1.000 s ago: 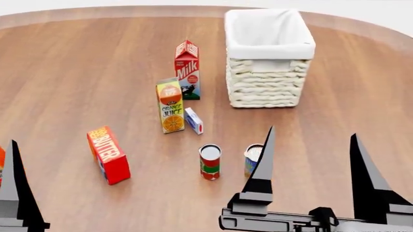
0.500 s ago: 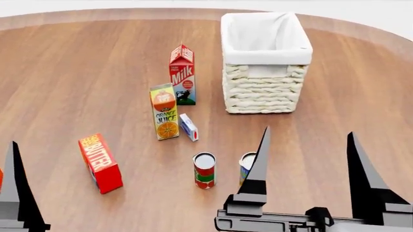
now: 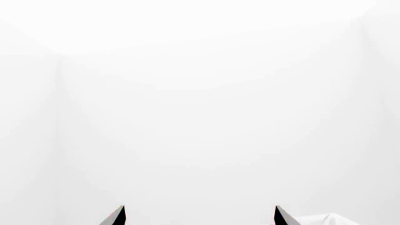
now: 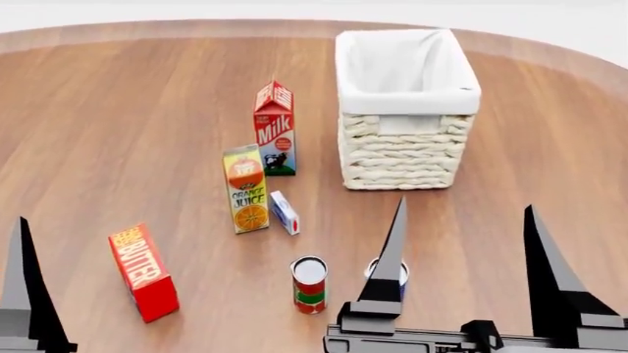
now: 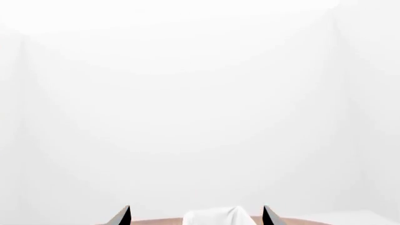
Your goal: Pick up the alphabet soup and the tomato sauce, and put them in the basket.
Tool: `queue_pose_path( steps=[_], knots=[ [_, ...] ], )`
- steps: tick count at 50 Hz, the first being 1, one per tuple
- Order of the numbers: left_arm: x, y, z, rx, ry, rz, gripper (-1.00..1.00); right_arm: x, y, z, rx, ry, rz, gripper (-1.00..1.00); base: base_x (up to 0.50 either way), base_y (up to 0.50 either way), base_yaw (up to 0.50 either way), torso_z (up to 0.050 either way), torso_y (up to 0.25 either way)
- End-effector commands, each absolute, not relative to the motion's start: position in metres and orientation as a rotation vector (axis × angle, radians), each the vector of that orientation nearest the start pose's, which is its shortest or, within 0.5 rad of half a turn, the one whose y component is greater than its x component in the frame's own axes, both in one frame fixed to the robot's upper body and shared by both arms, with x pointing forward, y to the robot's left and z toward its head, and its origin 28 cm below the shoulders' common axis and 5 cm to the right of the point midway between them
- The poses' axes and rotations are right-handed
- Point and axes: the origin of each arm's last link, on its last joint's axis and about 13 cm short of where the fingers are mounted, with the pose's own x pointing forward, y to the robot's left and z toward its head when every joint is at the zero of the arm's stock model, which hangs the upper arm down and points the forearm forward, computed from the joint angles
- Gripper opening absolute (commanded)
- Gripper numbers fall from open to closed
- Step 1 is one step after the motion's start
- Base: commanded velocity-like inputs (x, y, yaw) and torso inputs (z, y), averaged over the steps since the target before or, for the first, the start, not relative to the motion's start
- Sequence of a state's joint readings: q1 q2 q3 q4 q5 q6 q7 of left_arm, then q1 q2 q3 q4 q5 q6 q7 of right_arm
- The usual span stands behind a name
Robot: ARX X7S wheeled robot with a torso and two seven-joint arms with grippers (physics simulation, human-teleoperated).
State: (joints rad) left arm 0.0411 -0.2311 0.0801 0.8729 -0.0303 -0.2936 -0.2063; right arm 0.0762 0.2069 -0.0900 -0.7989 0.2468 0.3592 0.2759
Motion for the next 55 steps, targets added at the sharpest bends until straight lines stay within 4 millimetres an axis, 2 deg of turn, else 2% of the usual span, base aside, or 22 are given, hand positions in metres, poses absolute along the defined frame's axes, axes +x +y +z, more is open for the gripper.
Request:
queue_pose_path(
  steps=[1,12,13,15,16,41,42,49,55],
  knots=[
    [0.165,0.216,0.162,0.119,-0.539,0.036,1.00,0.186,-0.096,0.165,0.077,-0.471,-0.001,1.00,0.21,0.00,0.00,0.000,0.000],
    [0.166,0.215,0.162,0.124,-0.538,0.032,1.00,0.187,-0.097,0.164,0.077,-0.469,-0.004,1.00,0.22,0.00,0.00,0.000,0.000],
    [0.165,0.215,0.162,0.124,-0.539,0.032,1.00,0.186,-0.096,0.159,0.073,-0.469,0.000,1.00,0.22,0.00,0.00,0.000,0.000],
    [0.165,0.215,0.162,0.123,-0.539,0.033,1.00,0.186,-0.096,0.163,0.075,-0.469,0.001,1.00,0.21,0.00,0.00,0.000,0.000],
    [0.165,0.213,0.161,0.119,-0.533,0.022,1.00,0.185,-0.094,0.157,0.076,-0.465,0.013,1.00,0.28,0.00,0.00,0.000,0.000],
    [0.166,0.212,0.160,0.118,-0.535,0.015,1.00,0.185,-0.093,0.160,0.079,-0.460,0.019,1.00,0.28,0.00,0.00,0.000,0.000],
    [0.166,0.212,0.160,0.120,-0.535,0.016,1.00,0.184,-0.093,0.154,0.079,-0.461,0.020,1.00,0.29,-0.02,0.00,0.000,0.000],
    [0.166,0.212,0.161,0.110,-0.535,0.008,1.00,0.186,-0.093,0.160,0.082,-0.457,0.020,1.00,0.29,-0.05,0.00,0.000,0.000],
    [0.166,0.212,0.160,0.116,-0.533,0.011,1.00,0.185,-0.092,0.152,0.071,-0.456,0.023,1.00,0.29,-0.10,0.00,0.000,0.003]
  ],
)
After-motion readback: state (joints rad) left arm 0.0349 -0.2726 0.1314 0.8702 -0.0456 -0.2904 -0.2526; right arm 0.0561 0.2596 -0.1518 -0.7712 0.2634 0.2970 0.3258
